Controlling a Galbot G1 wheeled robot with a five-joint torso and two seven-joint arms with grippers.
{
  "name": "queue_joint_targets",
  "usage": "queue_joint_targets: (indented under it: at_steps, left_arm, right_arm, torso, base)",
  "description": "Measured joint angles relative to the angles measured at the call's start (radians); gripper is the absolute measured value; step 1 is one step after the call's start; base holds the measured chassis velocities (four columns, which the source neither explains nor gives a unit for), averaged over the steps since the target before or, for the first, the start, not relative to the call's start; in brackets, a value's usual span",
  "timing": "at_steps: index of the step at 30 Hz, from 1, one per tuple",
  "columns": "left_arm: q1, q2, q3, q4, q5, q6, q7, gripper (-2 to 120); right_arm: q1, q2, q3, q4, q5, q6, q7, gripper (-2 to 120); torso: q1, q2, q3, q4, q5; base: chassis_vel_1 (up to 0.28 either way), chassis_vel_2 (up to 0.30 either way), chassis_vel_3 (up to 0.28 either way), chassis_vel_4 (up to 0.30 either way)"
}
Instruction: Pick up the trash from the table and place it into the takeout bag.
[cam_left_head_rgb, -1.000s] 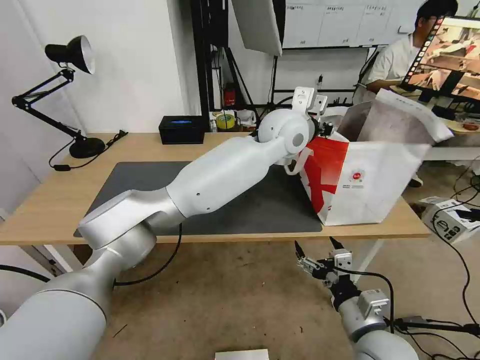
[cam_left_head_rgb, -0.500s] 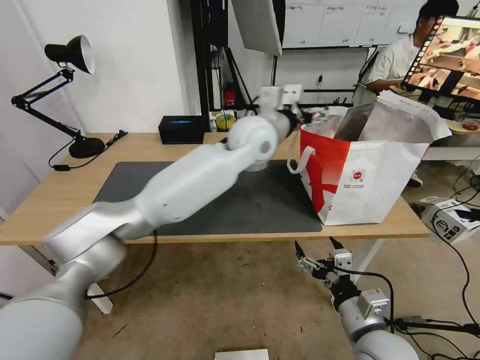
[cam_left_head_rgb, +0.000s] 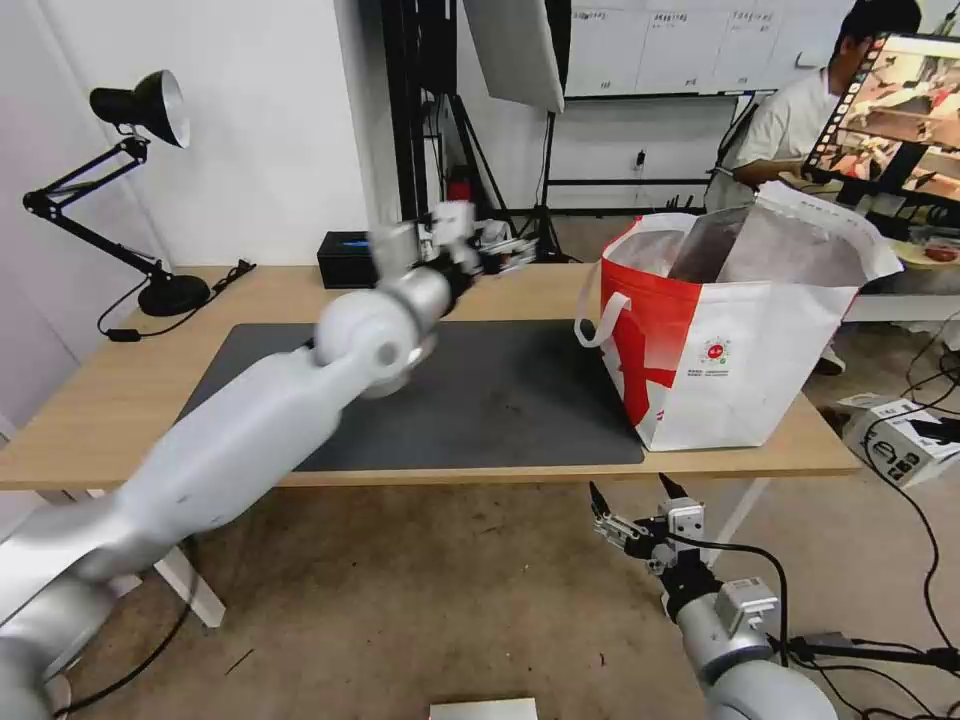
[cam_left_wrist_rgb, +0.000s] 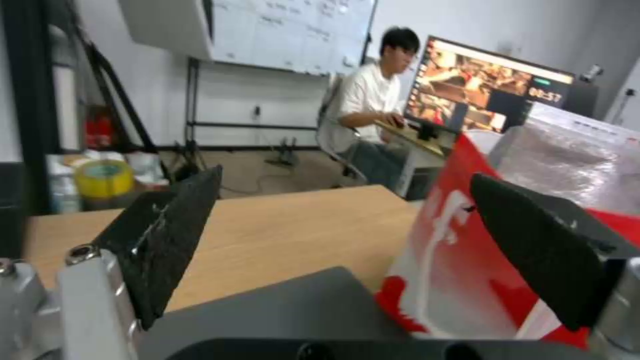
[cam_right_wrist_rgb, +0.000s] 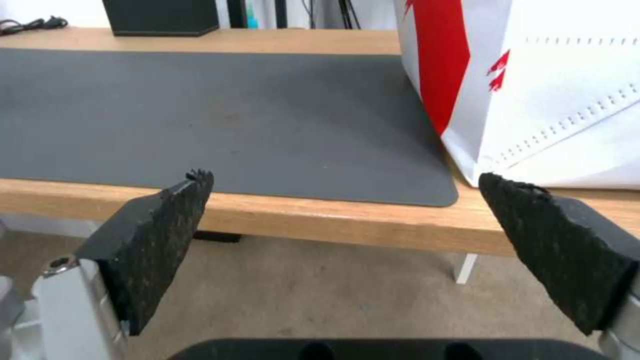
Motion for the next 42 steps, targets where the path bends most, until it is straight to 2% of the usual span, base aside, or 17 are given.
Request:
queue_joint_targets:
  at_steps: [2, 5, 6, 9, 10, 11, 12, 14, 15, 18, 19, 22, 23, 26, 27, 34, 42]
  left_arm:
    - [0.035, 0.019, -0.025, -0.015, 0.017, -0.006, 0.01, 100]
    - [0.183, 0.079, -0.131, -0.075, 0.085, -0.021, 0.045, 100]
    - [0.183, 0.079, -0.131, -0.075, 0.085, -0.021, 0.045, 100]
    - [0.331, 0.119, -0.248, -0.126, 0.134, -0.028, 0.072, 100]
    - [0.331, 0.119, -0.248, -0.126, 0.134, -0.028, 0.072, 100]
    - [0.44, 0.141, -0.329, -0.148, 0.178, -0.051, 0.102, 100]
    - [0.44, 0.141, -0.329, -0.148, 0.178, -0.051, 0.102, 100]
    - [0.564, 0.151, -0.4, -0.172, 0.213, -0.089, 0.121, 100]
    - [0.564, 0.151, -0.4, -0.172, 0.213, -0.089, 0.121, 100]
    - [0.731, 0.124, -0.523, -0.21, 0.275, -0.12, 0.128, 100]
    - [0.731, 0.124, -0.523, -0.21, 0.275, -0.12, 0.128, 100]
    - [0.873, 0.072, -0.635, -0.208, 0.39, -0.203, 0.133, 100]
    - [0.873, 0.072, -0.635, -0.208, 0.39, -0.203, 0.133, 100]
    - [1.001, 0.026, -0.75, -0.205, 0.445, -0.254, 0.153, 100]
    - [1.001, 0.026, -0.75, -0.205, 0.445, -0.254, 0.153, 100]
    - [1.168, -0.014, -0.898, -0.18, 0.49, -0.302, 0.19, 100]
    - [1.315, -0.075, -1.013, -0.214, 0.509, -0.313, 0.249, 100]
  right_arm:
    - [0.0, 0.0, 0.0, 0.0, 0.0, 0.0, 0.0, 100]
    - [0.0, 0.0, 0.0, 0.0, 0.0, 0.0, 0.0, 100]
    - [0.0, 0.0, 0.0, 0.0, 0.0, 0.0, 0.0, 100]
    - [0.0, 0.0, 0.0, 0.0, 0.0, 0.0, 0.0, 100]
    - [0.0, 0.0, 0.0, 0.0, 0.0, 0.0, 0.0, 100]
    - [0.0, 0.0, 0.0, 0.0, 0.0, 0.0, 0.0, 100]
    - [0.0, 0.0, 0.0, 0.0, 0.0, 0.0, 0.0, 100]
    - [0.0, 0.0, 0.0, 0.0, 0.0, 0.0, 0.0, 100]
    - [0.0, 0.0, 0.0, 0.0, 0.0, 0.0, 0.0, 100]
    - [0.0, 0.0, 0.0, 0.0, 0.0, 0.0, 0.0, 100]
    - [0.0, 0.0, 0.0, 0.0, 0.0, 0.0, 0.0, 100]
    - [0.0, 0.0, 0.0, 0.0, 0.0, 0.0, 0.0, 100]
    - [0.0, 0.0, 0.0, 0.0, 0.0, 0.0, 0.0, 100]
    - [0.0, 0.0, 0.0, 0.0, 0.0, 0.0, 0.0, 100]
    - [0.0, 0.0, 0.0, 0.0, 0.0, 0.0, 0.0, 100]
    - [0.0, 0.0, 0.0, 0.0, 0.0, 0.0, 0.0, 100]
    - [0.0, 0.0, 0.0, 0.0, 0.0, 0.0, 0.0, 100]
  torso:
    - [0.0, 0.0, 0.0, -0.0003, 0.0002]
    - [0.0, 0.0, 0.0, -0.0005, 0.0002]
    - [0.0, 0.0, 0.0, -0.0005, 0.0002]
    - [0.0, 0.0, 0.0, 0.0001, 0.0001]
    - [0.0, 0.0, 0.0, 0.0001, 0.0001]
    - [0.0, 0.0, 0.0, 0.0, 0.0005]
    - [0.0, 0.0, 0.0, 0.0, 0.0005]
    - [0.0, 0.0, 0.0, -0.0001, 0.0003]
    - [0.0, 0.0, 0.0, -0.0001, 0.0003]
    - [0.0, 0.0, 0.0, -0.0003, 0.0003]
    - [0.0, 0.0, 0.0, -0.0003, 0.0003]
    - [0.0, 0.0, 0.0, -0.0002, 0.0002]
    - [0.0, 0.0, 0.0, -0.0002, 0.0002]
    - [0.0, 0.0, 0.0, 0.0, 0.0003]
    - [0.0, 0.0, 0.0, 0.0, 0.0003]
    - [0.0, 0.0, 0.0, -0.0003, 0.0006]
    - [0.0, 0.0, 0.0, -0.0002, 0.0006]
  base:
    - [0.0, 0.0, 0.0, 0.0]
    - [0.0, 0.0, 0.0, 0.0]
    - [0.0, 0.0, 0.0, 0.0]
    - [0.0, 0.0, 0.0, 0.0]
    - [0.0, 0.0, 0.0, 0.0]
    - [0.0, 0.0, 0.0, 0.0]
    - [0.0, 0.0, 0.0, 0.0]
    - [0.0, 0.0, 0.0, 0.0]
    - [0.0, 0.0, 0.0, 0.0]
    - [0.0, 0.0, 0.0, 0.0]
    - [0.0, 0.0, 0.0, 0.0]
    - [0.0, 0.0, 0.0, 0.0]
    - [0.0, 0.0, 0.0, 0.0]
    - [0.0, 0.0, 0.0, 0.0]
    - [0.0, 0.0, 0.0, 0.0]
    - [0.0, 0.0, 0.0, 0.0]
    - [0.0, 0.0, 0.0, 0.0]
